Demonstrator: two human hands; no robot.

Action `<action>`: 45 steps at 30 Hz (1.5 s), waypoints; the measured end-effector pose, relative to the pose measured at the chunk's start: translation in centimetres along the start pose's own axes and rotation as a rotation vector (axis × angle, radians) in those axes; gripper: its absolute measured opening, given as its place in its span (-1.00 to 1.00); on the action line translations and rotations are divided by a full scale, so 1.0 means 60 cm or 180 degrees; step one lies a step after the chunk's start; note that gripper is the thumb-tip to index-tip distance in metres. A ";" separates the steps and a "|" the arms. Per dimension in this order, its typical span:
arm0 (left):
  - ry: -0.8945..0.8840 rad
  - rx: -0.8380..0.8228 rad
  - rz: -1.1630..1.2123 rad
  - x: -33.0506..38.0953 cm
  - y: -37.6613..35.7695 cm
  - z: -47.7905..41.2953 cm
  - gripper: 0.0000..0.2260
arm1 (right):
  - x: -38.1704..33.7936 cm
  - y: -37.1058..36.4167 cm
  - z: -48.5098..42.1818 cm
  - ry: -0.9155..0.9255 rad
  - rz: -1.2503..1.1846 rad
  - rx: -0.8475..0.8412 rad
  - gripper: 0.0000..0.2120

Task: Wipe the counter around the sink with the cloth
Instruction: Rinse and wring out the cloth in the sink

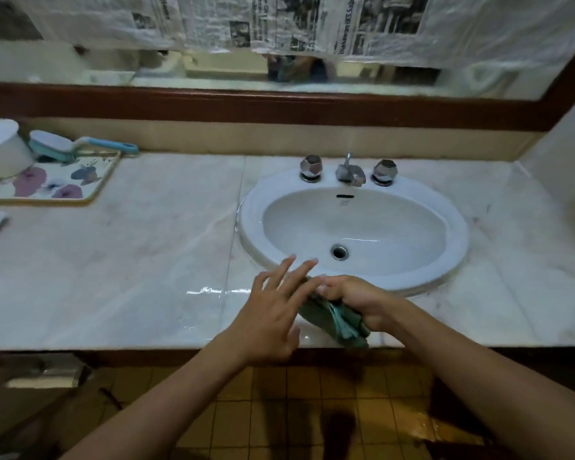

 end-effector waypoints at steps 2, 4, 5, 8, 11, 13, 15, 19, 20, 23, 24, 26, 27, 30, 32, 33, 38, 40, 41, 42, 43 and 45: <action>-0.0179 -0.0295 -0.0385 0.018 -0.020 -0.045 -0.01 | -0.021 0.024 0.003 -0.0456 -0.0167 -0.0413 -0.67; -0.0152 -0.0340 -0.0518 0.021 -0.035 -0.095 0.04 | -0.050 0.052 0.002 -0.0581 -0.0443 -0.0716 -0.69; -0.0115 -0.0268 -0.0521 0.018 -0.042 -0.122 0.01 | -0.070 0.069 0.001 -0.0538 -0.0501 -0.0808 -0.72; -0.0144 -0.0057 -0.0515 0.013 -0.046 -0.202 -0.21 | -0.123 0.125 -0.003 -0.0426 -0.0128 -0.1045 -0.83; -0.0701 -0.0008 -0.0826 0.015 -0.041 -0.287 -0.57 | -0.148 0.180 -0.018 -0.0415 0.0606 -0.1158 -0.89; -0.0946 -0.0078 -0.1055 0.014 -0.031 -0.338 -0.70 | -0.152 0.208 -0.030 -0.0497 0.0778 -0.1279 -0.88; -0.1060 -0.0225 -0.1196 0.016 -0.020 -0.387 -0.73 | -0.154 0.229 -0.043 -0.0574 0.0500 -0.1685 -0.87; -0.0824 -0.0841 -0.1412 0.010 -0.012 -0.450 -0.87 | -0.164 0.258 -0.065 -0.0779 -0.0094 -0.2007 -0.90; -0.0730 -0.0961 -0.1493 0.006 -0.010 -0.460 -0.86 | -0.171 0.268 -0.069 -0.0788 -0.0035 -0.1952 -0.87; -0.0598 -0.1089 -0.1534 0.001 -0.017 -0.482 -0.84 | -0.202 0.293 -0.072 -0.0620 0.0712 -0.1550 -0.81; -0.0504 -0.1133 -0.1484 0.000 -0.022 -0.488 -0.84 | -0.211 0.299 -0.074 -0.0464 0.1067 -0.1291 -0.79; -0.0231 -0.1257 -0.1337 -0.004 -0.032 -0.500 -0.85 | -0.228 0.303 -0.084 -0.0077 0.1705 -0.0680 -0.67; -0.0066 -0.1350 -0.1205 -0.008 -0.039 -0.503 -0.87 | -0.234 0.302 -0.092 0.0136 0.2009 -0.0365 -0.63; 0.0515 -0.1676 -0.0513 -0.027 -0.067 -0.500 -0.93 | -0.247 0.296 -0.117 0.0910 0.3170 0.0563 -0.65; 0.0918 -0.1790 0.0009 -0.038 -0.089 -0.494 -0.90 | -0.250 0.290 -0.125 0.1377 0.3932 0.0953 -0.80; 0.1165 -0.1844 0.0301 -0.041 -0.099 -0.490 -0.90 | -0.251 0.287 -0.126 0.1581 0.4217 0.1061 -0.90; 0.2685 -0.2521 0.2628 -0.046 -0.133 -0.467 -0.66 | -0.249 0.289 -0.147 0.2401 0.5028 0.1460 -0.79; 0.2971 -0.2901 0.3305 -0.051 -0.144 -0.458 -0.63 | -0.247 0.293 -0.161 0.2704 0.5060 0.1513 -0.70; 0.3080 -0.3040 0.3595 -0.051 -0.149 -0.455 -0.63 | -0.249 0.294 -0.166 0.2856 0.5007 0.1552 -0.69; 0.3180 -0.3141 0.3869 -0.050 -0.153 -0.452 -0.63 | -0.252 0.294 -0.170 0.3022 0.4925 0.1581 -0.70; 0.3264 -0.3232 0.4149 -0.048 -0.154 -0.450 -0.64 | -0.255 0.294 -0.171 0.3193 0.4889 0.1625 -0.71; 0.3410 -0.3417 0.4785 -0.039 -0.152 -0.446 -0.64 | -0.261 0.294 -0.167 0.3469 0.4833 0.1735 -0.73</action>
Point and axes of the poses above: each hand's wrist, its own z-axis away from the middle knuckle, its own y-axis out of the back of the hand, x = y × z, the point moved 3 cm from there along -z, towards the middle knuckle, and after that the axes turned 8 degrees about x, right-handed, at the moved point
